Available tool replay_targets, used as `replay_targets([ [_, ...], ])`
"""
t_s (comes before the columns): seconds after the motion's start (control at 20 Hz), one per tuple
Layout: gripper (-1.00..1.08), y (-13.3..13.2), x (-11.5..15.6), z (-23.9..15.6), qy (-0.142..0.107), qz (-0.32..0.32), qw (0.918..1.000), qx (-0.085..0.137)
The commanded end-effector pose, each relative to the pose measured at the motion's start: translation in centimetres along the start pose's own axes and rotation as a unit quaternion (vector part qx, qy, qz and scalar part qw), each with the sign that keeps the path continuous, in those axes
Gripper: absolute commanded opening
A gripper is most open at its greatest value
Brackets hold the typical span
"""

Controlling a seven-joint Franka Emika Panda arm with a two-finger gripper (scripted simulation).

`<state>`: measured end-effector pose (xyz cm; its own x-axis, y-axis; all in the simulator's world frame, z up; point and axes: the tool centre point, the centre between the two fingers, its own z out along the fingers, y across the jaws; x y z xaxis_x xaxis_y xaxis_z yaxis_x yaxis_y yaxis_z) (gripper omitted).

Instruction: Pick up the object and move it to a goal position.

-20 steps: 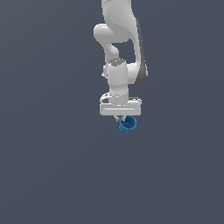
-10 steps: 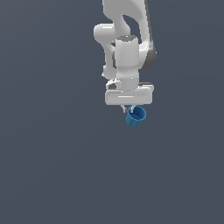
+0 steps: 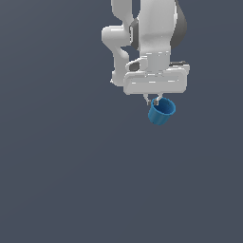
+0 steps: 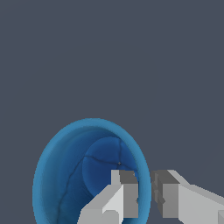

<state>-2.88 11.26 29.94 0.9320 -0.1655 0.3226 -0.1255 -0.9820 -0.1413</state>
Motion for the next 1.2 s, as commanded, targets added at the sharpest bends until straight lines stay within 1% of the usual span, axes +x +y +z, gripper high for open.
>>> replay_targets([
  [0.0, -1.0, -1.3, 0.8, -2.4, 0.001, 0.0, 1.0, 0.0],
  [0.7, -1.0, -8.4, 5.1, -14.5, 0.001, -0.001, 1.0, 0.001],
  [0.9, -1.0, -9.9, 6.1, -17.0, 0.001, -0.001, 1.0, 0.001],
  [1.15, -1.0, -11.2, 7.0, -19.1, 0.001, -0.001, 1.0, 0.002],
])
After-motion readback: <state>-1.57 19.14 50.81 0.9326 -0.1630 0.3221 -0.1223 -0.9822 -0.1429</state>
